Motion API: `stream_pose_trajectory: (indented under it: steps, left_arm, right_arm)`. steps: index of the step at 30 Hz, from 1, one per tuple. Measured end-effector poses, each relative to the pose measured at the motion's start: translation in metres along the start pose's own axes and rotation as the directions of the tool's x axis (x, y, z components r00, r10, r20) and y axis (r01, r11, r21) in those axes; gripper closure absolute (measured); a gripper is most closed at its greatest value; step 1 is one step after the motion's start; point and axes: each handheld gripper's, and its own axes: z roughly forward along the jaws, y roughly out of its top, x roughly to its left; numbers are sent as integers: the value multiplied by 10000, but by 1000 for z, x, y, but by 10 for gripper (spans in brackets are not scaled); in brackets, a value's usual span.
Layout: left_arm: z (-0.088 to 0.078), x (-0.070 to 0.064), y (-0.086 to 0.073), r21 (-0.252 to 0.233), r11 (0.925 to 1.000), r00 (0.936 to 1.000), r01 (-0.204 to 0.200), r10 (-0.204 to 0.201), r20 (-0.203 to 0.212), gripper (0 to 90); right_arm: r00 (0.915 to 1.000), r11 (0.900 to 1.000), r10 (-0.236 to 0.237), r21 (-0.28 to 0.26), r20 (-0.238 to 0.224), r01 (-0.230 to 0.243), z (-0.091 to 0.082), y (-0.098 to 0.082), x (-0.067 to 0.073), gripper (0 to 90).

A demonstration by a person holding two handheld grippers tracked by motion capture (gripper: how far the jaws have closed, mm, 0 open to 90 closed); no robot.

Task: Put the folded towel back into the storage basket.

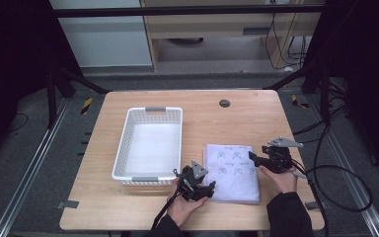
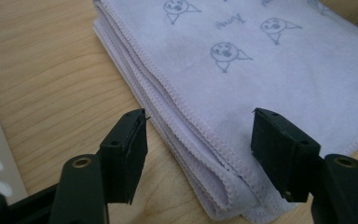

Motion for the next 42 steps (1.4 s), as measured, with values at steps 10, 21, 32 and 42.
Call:
stream_pose_trajectory:
  steps: [10, 21, 32, 42]
  left_arm:
    - [8, 1, -5, 187, 9997, 9998, 185, -187, 93, 347]
    - [13, -1, -8, 273, 9989, 9993, 381, -381, -1, 349]
    - [16, 0, -12, 28, 9967, 9959, 813, -813, 400, 421]
    - [16, 0, -13, 25, 9942, 9898, 1076, -1073, 940, 566]
  right_arm:
    - [10000, 9986, 9, 529, -69, -6, 17, -8, 0, 395]
    - [9990, 9953, 294, 935, -342, -261, 29, -15, 1, 419]
    - [9965, 9897, 707, 1274, -444, -645, 36, -17, 3, 472]
    - [9925, 9870, 946, 1371, -774, -834, 37, -18, 4, 603]
